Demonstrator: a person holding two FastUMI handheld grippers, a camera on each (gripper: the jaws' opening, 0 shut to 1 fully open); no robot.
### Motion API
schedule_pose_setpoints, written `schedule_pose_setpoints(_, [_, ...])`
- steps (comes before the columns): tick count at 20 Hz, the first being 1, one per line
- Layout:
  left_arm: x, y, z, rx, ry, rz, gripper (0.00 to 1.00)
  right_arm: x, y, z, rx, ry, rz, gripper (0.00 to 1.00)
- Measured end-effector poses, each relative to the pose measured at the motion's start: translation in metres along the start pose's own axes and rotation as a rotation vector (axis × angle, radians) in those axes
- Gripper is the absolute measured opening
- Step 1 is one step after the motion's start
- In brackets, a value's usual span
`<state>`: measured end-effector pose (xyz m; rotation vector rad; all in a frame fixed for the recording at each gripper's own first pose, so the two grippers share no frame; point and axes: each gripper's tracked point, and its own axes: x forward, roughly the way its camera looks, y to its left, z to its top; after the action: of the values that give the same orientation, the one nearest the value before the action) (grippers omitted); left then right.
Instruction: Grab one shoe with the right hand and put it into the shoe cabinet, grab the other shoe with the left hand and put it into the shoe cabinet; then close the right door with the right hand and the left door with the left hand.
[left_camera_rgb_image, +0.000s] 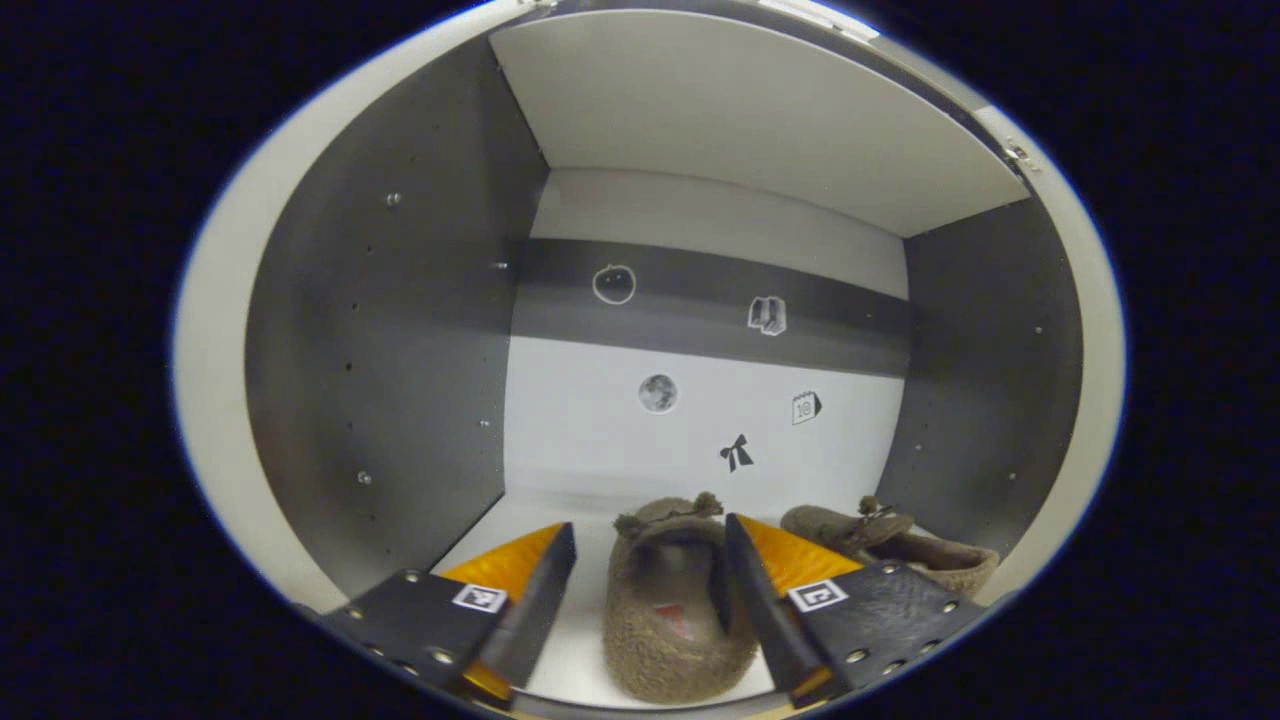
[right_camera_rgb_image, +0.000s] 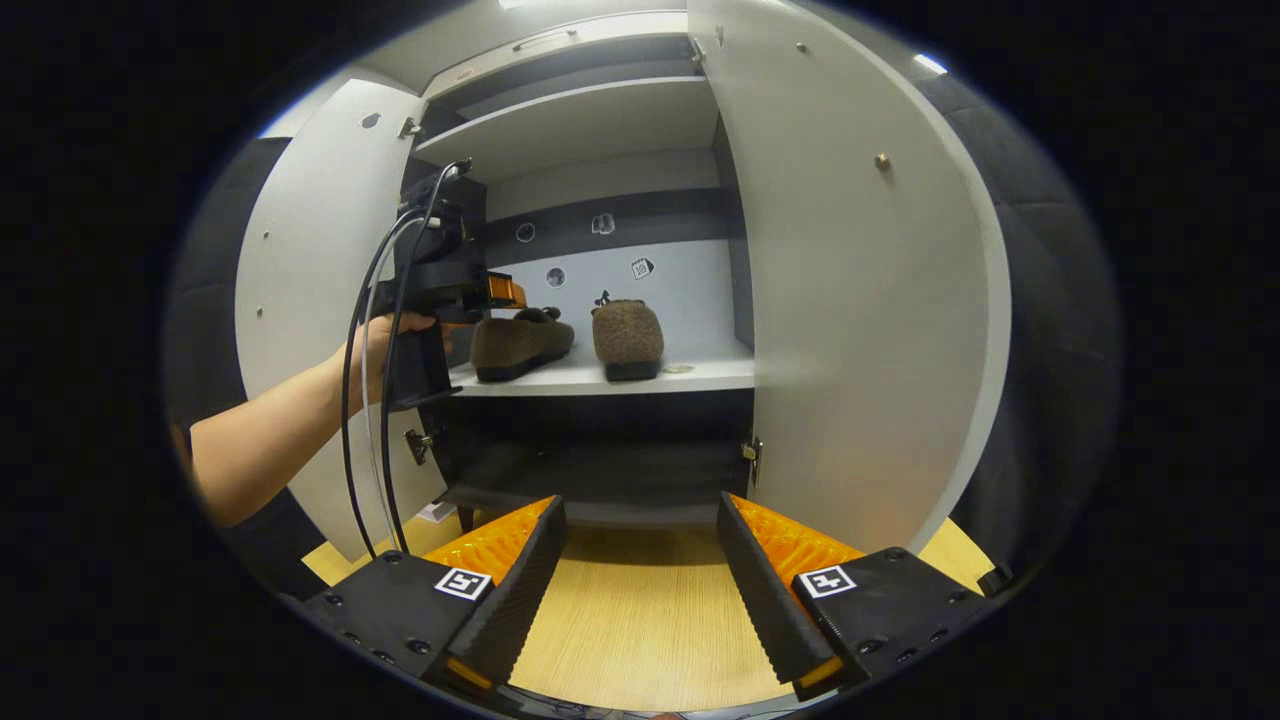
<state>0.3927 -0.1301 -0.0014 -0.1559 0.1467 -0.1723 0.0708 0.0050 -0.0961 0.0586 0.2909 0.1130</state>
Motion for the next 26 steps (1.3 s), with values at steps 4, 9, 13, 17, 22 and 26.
schedule_pose_setpoints(4, [-0.071, -0.015, 0.012, 0.021, -0.057, -0.028, 0.92, -0.019, -0.004, 0.019, 0.0, -0.051, 0.015, 0.96])
schedule_pose_setpoints(9, [-0.166, -0.016, 0.008, 0.073, -0.061, -0.016, 0.96, -0.046, -0.004, 0.04, -0.03, -0.107, 0.053, 0.96])
schedule_pose_setpoints(13, [-0.227, -0.009, 0.003, 0.106, -0.052, 0.02, 0.96, -0.062, 0.0, 0.056, -0.048, -0.135, 0.085, 0.92])
schedule_pose_setpoints(17, [-0.275, 0.002, -0.008, 0.1, -0.032, 0.047, 0.92, -0.074, -0.002, 0.074, -0.051, -0.169, 0.079, 0.92])
schedule_pose_setpoints(22, [-0.323, 0.019, -0.018, 0.125, -0.025, 0.06, 0.92, -0.09, -0.01, 0.091, -0.047, -0.188, 0.062, 0.92])
schedule_pose_setpoints(26, [-0.341, 0.021, -0.016, 0.105, -0.024, 0.02, 0.96, -0.107, -0.04, 0.111, -0.008, -0.194, -0.023, 0.96])
